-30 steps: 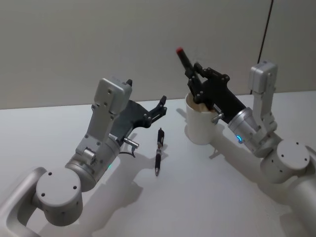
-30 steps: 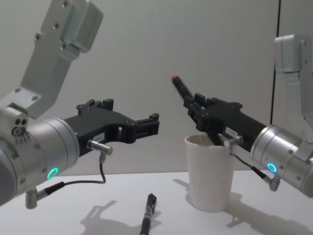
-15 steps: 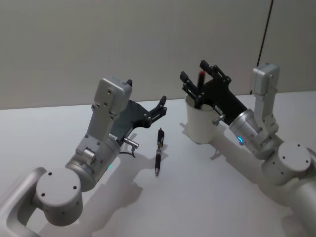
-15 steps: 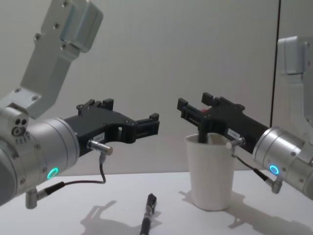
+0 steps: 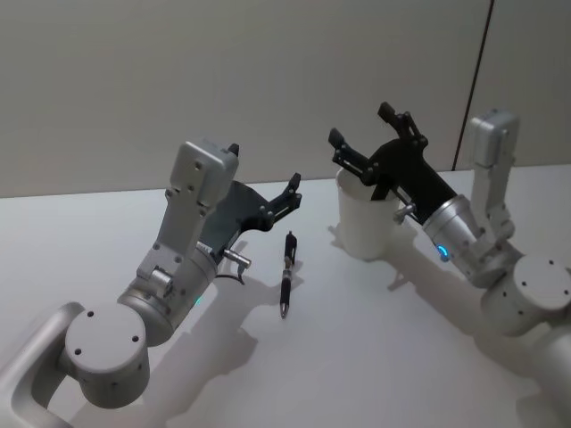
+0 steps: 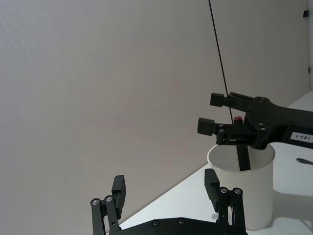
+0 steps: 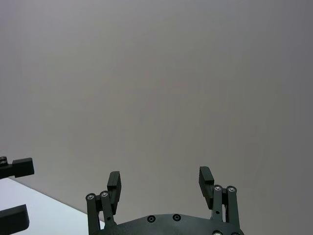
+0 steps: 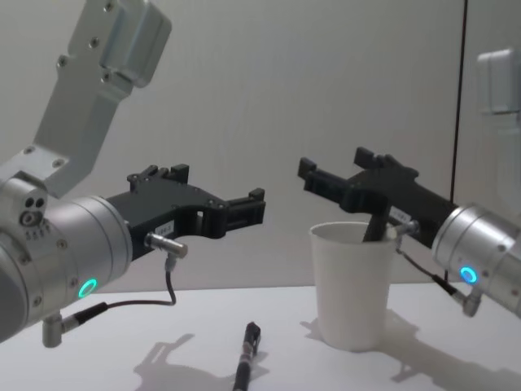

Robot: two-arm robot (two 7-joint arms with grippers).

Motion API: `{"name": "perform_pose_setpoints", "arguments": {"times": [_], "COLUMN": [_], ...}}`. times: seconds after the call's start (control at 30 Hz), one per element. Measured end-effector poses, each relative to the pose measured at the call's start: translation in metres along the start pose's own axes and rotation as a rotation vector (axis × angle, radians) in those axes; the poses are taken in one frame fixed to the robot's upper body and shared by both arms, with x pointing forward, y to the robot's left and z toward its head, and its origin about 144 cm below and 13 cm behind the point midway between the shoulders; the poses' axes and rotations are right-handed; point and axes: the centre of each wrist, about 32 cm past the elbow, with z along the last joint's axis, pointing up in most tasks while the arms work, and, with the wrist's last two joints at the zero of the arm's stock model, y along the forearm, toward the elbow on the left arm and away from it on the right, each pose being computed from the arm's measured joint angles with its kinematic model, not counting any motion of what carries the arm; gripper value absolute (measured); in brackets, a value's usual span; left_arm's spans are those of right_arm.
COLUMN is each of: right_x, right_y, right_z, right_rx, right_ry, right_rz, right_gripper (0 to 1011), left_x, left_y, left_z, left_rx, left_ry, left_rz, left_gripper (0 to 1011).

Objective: Place the pen into the pen holder.

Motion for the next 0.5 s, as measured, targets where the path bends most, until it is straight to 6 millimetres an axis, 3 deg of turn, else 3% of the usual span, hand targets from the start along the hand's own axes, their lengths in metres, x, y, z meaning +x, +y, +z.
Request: {"name": "perform_pose_setpoints", "arguments": {"times": [0.5], "right_x": [0.001], "right_y": [-0.029], "right_z": [0.027], "right_rx": [0.009], "right_ry": [0.036], "right_rz": [-0.075], "right_gripper": [1001], "left_x": [0.0], "left_y": [0.0], "left_z": [0.0], "left_rx": [0.0], "left_ry": [0.0], "left_rz": [0.0], "left_gripper": [1001]}}
